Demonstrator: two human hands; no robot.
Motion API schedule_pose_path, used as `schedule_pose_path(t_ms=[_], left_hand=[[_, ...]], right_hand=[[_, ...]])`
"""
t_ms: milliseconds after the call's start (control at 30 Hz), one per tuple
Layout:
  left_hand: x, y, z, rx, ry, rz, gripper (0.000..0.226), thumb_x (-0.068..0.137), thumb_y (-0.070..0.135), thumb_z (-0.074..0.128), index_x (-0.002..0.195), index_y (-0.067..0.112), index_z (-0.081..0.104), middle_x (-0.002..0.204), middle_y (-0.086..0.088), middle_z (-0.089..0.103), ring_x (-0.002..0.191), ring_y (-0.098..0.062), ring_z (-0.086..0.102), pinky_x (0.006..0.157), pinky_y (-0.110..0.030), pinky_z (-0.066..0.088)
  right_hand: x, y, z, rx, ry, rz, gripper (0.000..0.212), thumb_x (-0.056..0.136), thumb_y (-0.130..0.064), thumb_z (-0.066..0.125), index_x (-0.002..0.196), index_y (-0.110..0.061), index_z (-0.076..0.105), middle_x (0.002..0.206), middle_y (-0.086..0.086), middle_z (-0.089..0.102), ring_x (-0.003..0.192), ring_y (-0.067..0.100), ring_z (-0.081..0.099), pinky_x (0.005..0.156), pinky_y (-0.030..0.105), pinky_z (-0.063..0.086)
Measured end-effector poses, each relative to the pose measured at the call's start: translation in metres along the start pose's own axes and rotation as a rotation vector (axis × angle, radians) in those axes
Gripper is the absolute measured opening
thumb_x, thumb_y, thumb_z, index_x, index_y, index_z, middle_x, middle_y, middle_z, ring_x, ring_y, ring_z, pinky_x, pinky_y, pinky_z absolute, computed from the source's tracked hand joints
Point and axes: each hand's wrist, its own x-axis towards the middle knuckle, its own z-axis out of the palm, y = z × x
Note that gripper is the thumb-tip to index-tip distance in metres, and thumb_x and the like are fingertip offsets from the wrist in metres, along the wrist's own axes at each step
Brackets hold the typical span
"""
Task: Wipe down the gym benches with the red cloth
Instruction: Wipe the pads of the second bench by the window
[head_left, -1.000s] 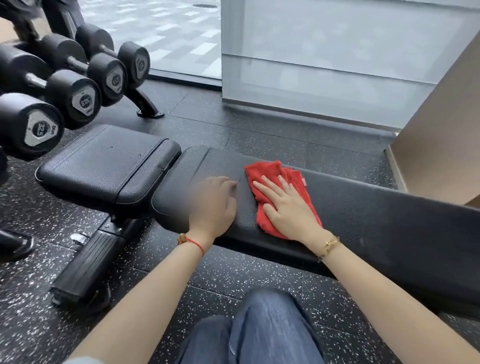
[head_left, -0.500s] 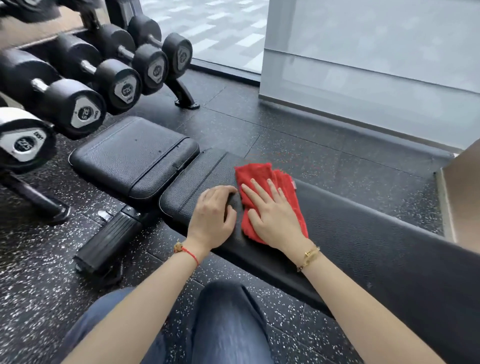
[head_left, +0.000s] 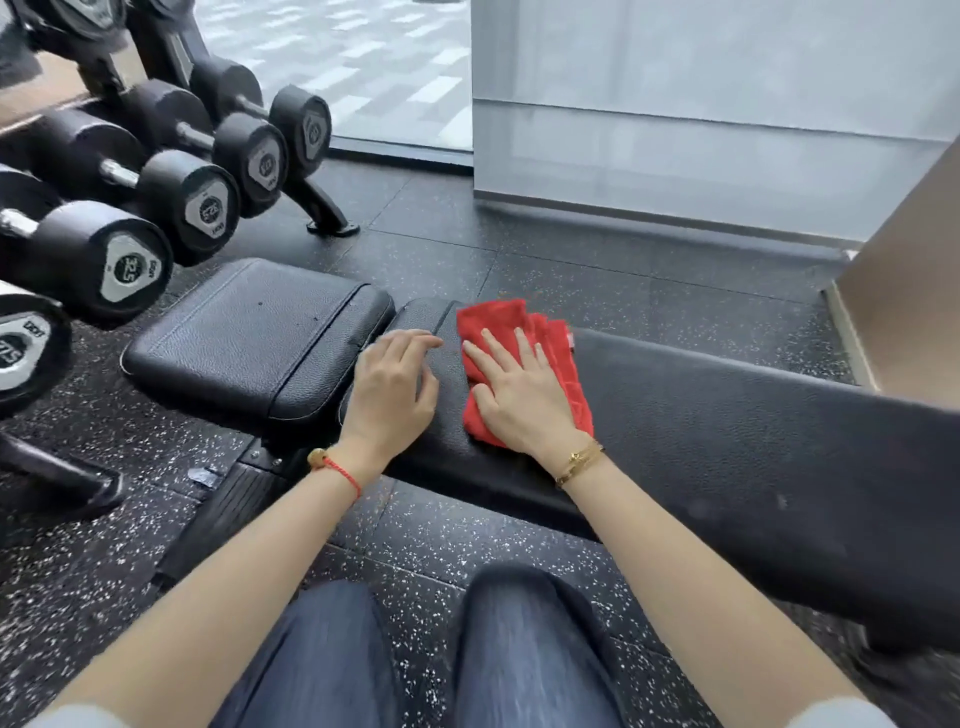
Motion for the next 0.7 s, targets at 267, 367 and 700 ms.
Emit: schedule_pose_path(t_ms=[267, 367, 700], left_hand=[[-0.002, -0.024, 0.010, -0.099, -0.108, 0.058, 0.035, 0.084, 0.016, 0.046, 0.113, 0.013, 0.064, 0.123, -0.005, 0.062, 0.121, -0.028, 0.053, 0.105, -0.046, 0.038], [-0.001, -0.025, 0.012, -0.128, -0.115, 0.024, 0.034, 0.085, 0.018, 0.046, 0.115, 0.015, 0.061, 0.125, -0.003, 0.060, 0.123, -0.025, 0.049, 0.107, -0.043, 0.033], [0.002, -0.032, 0.014, -0.107, -0.144, 0.021, 0.032, 0.079, 0.023, 0.042, 0.105, 0.015, 0.059, 0.115, -0.004, 0.063, 0.117, -0.027, 0.051, 0.100, -0.044, 0.034]], right_hand=[[-0.052, 0.012, -0.002, 0.005, 0.074, 0.285, 0.055, 0.096, -0.034, 0.037, 0.149, -0.040, 0.025, 0.160, -0.013, 0.016, 0.150, 0.026, 0.007, 0.122, 0.041, 0.003], [-0.025, 0.002, -0.004, -0.009, 0.058, 0.428, 0.053, 0.099, -0.035, 0.032, 0.151, -0.037, 0.022, 0.162, -0.010, 0.011, 0.150, 0.030, 0.002, 0.122, 0.046, 0.001], [-0.032, -0.074, 0.013, 0.015, 0.094, 0.311, 0.055, 0.095, -0.032, 0.038, 0.149, -0.038, 0.028, 0.160, -0.012, 0.019, 0.149, 0.027, 0.008, 0.122, 0.042, 0.004]])
